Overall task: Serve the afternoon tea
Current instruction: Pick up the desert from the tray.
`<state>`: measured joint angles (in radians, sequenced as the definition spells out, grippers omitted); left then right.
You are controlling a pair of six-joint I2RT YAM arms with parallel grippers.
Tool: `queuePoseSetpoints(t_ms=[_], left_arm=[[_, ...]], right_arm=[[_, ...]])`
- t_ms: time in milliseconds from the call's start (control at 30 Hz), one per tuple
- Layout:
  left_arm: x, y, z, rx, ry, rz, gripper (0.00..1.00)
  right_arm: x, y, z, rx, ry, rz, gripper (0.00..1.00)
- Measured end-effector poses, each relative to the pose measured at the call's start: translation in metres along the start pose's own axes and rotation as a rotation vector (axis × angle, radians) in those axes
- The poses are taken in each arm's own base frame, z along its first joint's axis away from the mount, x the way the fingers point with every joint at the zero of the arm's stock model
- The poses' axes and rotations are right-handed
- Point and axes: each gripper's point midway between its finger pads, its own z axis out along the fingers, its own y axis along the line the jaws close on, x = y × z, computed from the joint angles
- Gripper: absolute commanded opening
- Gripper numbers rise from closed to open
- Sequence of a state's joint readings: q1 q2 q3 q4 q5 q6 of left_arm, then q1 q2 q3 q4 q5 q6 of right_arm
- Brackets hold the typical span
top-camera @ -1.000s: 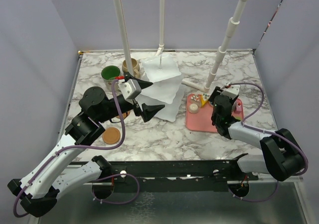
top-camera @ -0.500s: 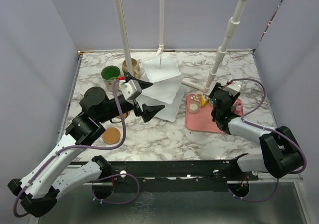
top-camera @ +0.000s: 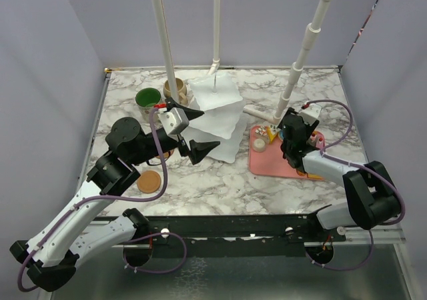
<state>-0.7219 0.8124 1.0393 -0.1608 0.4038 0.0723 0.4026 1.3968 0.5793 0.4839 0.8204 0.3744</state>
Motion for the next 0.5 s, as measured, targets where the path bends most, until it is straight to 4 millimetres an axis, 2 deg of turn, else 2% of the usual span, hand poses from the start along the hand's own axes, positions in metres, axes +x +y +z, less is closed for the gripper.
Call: queuePoseSetpoints(t_ms=[200, 500], left_arm=[[-0.0042, -0.0009, -0.0032, -0.001, -0.013, 0.008, 0.99], [-0.0040, -0.0008, -0.0031, -0.001, -0.012, 0.010, 0.99]], right_arm=[[0.0034, 0.0000, 0.0013, 0.009, 0.012, 0.007, 0.62], [0.0045, -0.0051, -0.0058, 0.008, 0.016, 0.028, 0.41]])
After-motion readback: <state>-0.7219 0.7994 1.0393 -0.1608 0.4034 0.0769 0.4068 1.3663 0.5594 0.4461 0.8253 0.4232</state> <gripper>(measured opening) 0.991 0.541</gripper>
